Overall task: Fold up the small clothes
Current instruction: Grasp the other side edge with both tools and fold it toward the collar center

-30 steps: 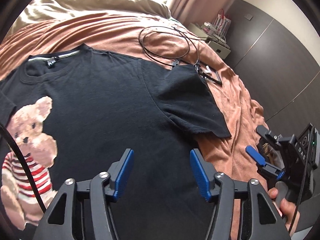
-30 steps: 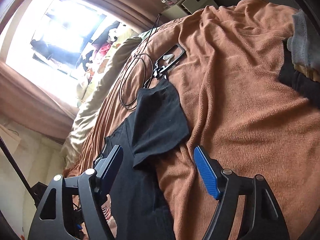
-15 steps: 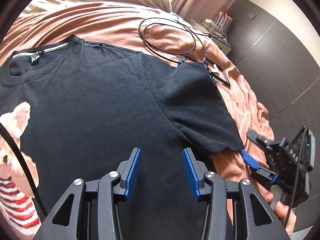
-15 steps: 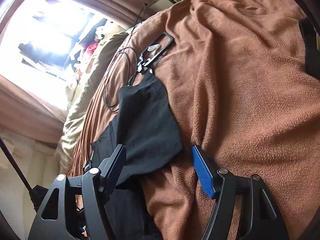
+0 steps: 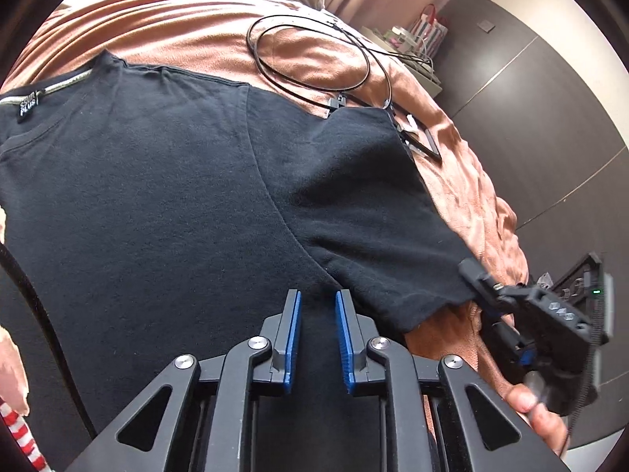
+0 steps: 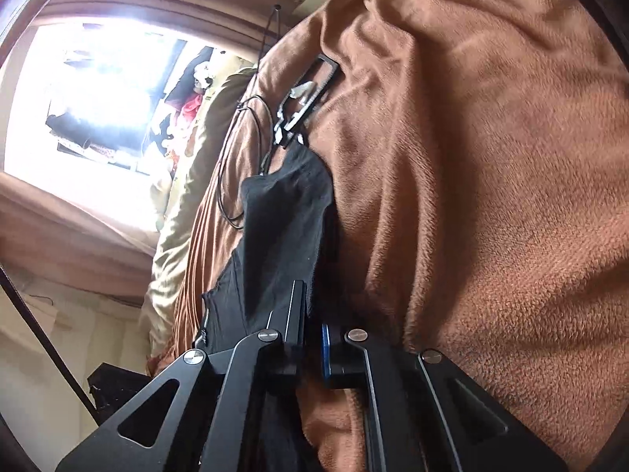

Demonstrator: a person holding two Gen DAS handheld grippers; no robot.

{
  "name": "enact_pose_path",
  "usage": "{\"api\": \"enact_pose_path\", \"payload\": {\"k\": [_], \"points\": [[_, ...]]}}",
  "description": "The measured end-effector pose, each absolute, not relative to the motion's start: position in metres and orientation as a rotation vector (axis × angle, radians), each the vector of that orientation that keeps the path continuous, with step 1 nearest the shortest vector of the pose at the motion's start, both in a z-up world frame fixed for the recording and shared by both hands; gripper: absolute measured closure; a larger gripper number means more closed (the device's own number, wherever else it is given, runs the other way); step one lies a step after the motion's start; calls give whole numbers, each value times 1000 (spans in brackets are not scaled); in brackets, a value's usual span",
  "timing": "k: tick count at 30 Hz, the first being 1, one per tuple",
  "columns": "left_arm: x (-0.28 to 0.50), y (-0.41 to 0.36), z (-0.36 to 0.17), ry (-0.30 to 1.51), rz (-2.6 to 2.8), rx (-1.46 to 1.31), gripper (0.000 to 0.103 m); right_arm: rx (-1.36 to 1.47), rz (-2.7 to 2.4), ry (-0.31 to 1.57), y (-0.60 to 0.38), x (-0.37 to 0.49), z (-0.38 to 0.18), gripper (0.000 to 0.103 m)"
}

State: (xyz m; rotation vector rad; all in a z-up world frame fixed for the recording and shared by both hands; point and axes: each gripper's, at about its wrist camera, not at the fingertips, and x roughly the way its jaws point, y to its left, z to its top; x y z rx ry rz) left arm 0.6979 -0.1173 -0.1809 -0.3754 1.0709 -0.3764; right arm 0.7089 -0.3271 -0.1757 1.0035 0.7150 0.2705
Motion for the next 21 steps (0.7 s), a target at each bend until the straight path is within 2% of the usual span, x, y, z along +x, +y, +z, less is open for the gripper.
{"api": "enact_pose_path", "payload": {"k": [9, 21], "points": [[681, -98, -158, 1051, -340, -357, 85, 930, 383, 655, -299, 696, -135, 100], [657, -61, -121, 1015, -282, -345, 85, 917, 443, 703, -262, 716, -135, 101]]}}
